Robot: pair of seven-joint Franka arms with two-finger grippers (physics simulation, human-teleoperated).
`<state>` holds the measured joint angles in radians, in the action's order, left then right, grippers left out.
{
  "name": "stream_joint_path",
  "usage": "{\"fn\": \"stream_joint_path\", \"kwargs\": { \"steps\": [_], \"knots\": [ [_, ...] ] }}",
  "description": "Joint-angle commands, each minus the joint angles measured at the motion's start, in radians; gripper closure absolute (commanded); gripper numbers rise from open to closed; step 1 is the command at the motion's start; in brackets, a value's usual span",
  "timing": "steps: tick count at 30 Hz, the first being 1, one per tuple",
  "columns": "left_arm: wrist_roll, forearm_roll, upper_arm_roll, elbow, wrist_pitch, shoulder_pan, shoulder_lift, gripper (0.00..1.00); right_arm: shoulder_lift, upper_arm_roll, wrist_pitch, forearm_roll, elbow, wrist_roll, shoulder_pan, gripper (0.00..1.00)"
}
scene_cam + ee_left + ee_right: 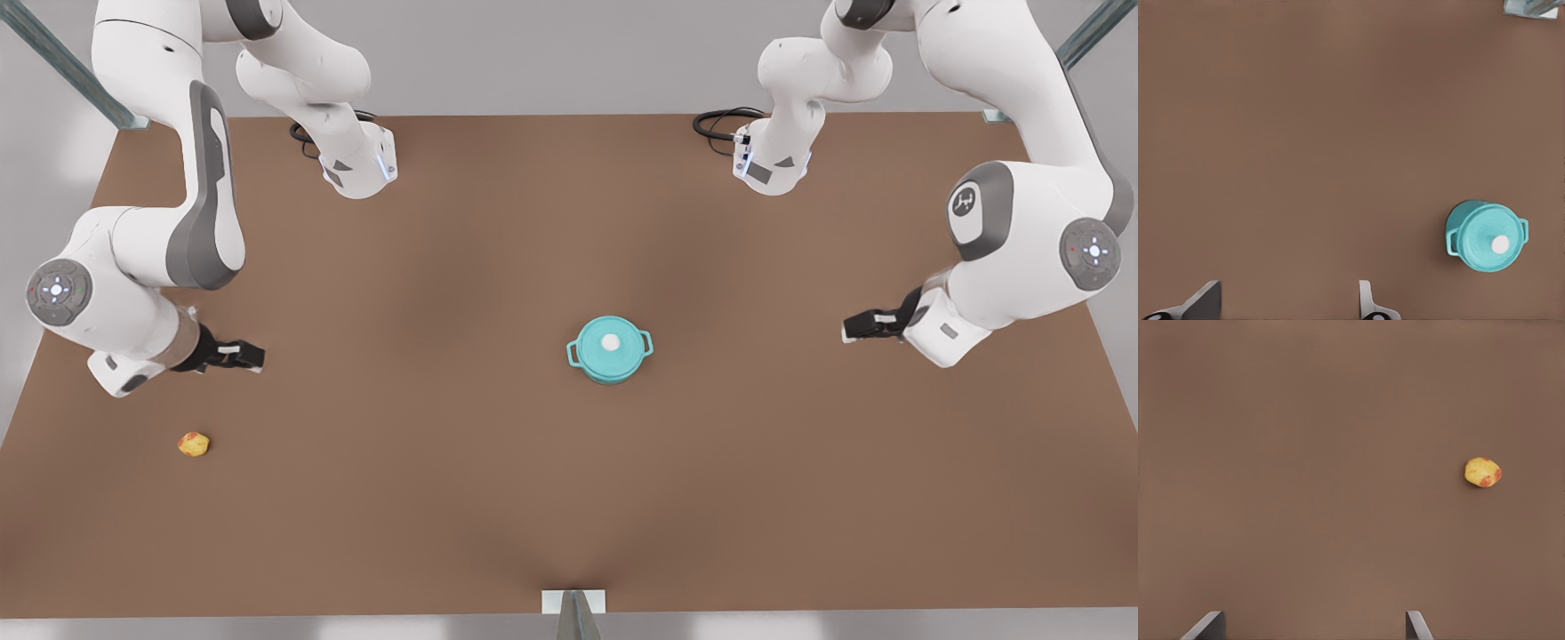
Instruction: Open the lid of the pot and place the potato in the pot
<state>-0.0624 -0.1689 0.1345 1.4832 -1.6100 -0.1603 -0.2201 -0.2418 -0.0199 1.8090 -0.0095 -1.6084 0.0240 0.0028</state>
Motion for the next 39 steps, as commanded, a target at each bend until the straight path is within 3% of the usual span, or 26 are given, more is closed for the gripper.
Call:
{"fn": "stream_joint_path", "kwargs": {
  "steps": [1,4,8,10,12,13,15,16,20,24,28,39],
  "knots": [
    [-0.03,-0.006,-0.001,0.0,-0.087,-0.001,0.001,0.0,-0.002,0.0,0.121,0.0,0.002,0.011,0.0,0.0],
    [-0.03,-0.001,-0.021,0.003,-0.087,-0.018,-0.013,0.0,-0.002,0.0,0.121,0.0,0.004,0.011,0.0,0.0],
    [-0.536,0.06,-0.041,0.078,-0.222,-0.399,-0.068,0.0,-0.001,-0.002,0.11,0.002,-0.007,0.008,-0.004,0.0],
    [-0.686,0.071,-0.041,0.095,-0.311,-0.504,-0.123,0.0,-0.002,0.0,0.107,-0.001,-0.008,0.02,-0.003,0.0],
    [-0.795,0.074,-0.041,0.166,-0.45,-0.565,-0.163,0.0,-0.007,-0.005,0.092,-0.004,0.001,0.339,-0.03,0.0],
    [-0.801,0.074,-0.041,0.174,-0.455,-0.567,-0.174,0.0,-0.007,-0.005,0.09,-0.061,0.002,0.468,-0.033,0.0],
    [-0.792,0.074,-0.041,0.406,-0.71,-0.568,-0.102,0.0,-0.014,-0.008,0.092,-0.076,0.015,0.867,-0.058,0.0],
    [-0.789,0.074,-0.041,0.459,-0.78,-0.57,-0.093,0.0,-0.014,-0.003,0.092,-0.081,0.021,0.913,-0.06,0.0],
    [-0.801,0.071,-0.042,0.454,-0.832,-0.584,-0.136,0.0,-0.077,0.003,0.115,-0.09,0.042,0.935,-0.056,0.0],
    [-0.84,0.074,-0.041,0.335,-0.846,-0.608,-0.249,0.0,-0.178,-0.005,0.4,-0.119,0.033,1.05,-0.081,0.0],
    [-0.84,0.075,-0.041,0.33,-0.86,-0.62,-0.28,0.0,-0.237,-0.006,0.489,-0.164,0.047,1.088,-0.138,0.0],
    [-0.84,0.097,-0.039,0.378,-0.892,-0.665,-0.303,0.0,-0.321,0.003,0.503,-0.136,-0.002,1.137,-0.178,0.0]
  ]
}}
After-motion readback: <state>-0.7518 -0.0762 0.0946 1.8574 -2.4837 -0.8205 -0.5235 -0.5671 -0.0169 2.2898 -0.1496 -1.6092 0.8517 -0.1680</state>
